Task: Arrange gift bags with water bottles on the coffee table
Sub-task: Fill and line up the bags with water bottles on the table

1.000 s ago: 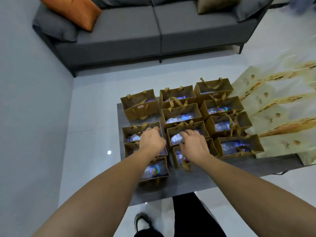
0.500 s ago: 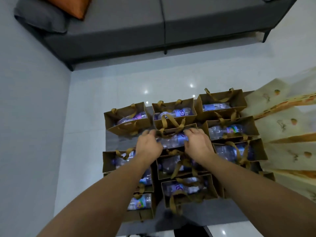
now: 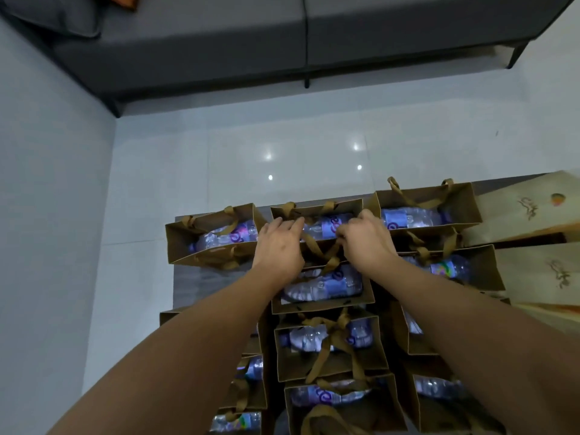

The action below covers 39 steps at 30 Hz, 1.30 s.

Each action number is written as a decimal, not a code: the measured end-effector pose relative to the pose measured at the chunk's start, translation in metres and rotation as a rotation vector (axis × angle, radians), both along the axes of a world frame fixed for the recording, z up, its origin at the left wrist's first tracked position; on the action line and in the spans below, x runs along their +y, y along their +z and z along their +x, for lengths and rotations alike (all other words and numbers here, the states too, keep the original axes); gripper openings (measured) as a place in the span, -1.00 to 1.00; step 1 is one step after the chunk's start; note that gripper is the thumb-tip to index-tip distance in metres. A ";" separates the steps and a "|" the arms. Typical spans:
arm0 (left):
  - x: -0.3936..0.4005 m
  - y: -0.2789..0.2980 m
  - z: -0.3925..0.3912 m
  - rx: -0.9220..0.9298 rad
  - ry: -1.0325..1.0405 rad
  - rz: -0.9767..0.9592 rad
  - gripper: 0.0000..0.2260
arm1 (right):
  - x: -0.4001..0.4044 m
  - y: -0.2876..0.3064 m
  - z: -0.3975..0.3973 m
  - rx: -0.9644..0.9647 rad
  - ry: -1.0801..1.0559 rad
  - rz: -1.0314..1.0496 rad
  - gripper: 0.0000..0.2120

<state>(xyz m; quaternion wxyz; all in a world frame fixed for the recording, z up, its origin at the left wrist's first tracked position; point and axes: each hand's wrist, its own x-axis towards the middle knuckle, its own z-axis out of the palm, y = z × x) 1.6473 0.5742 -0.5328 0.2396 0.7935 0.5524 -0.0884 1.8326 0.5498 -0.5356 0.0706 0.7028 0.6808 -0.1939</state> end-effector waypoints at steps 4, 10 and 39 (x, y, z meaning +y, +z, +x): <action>0.000 -0.009 0.004 -0.021 0.029 0.029 -0.53 | 0.018 -0.005 0.003 0.099 -0.161 0.002 -0.87; -0.013 -0.018 -0.005 -0.084 0.081 0.126 -0.56 | 0.035 -0.003 0.002 0.130 -0.180 -0.024 -0.84; -0.065 -0.003 -0.020 -0.111 0.125 0.075 -0.67 | -0.099 0.002 0.004 0.249 0.319 -0.224 -0.67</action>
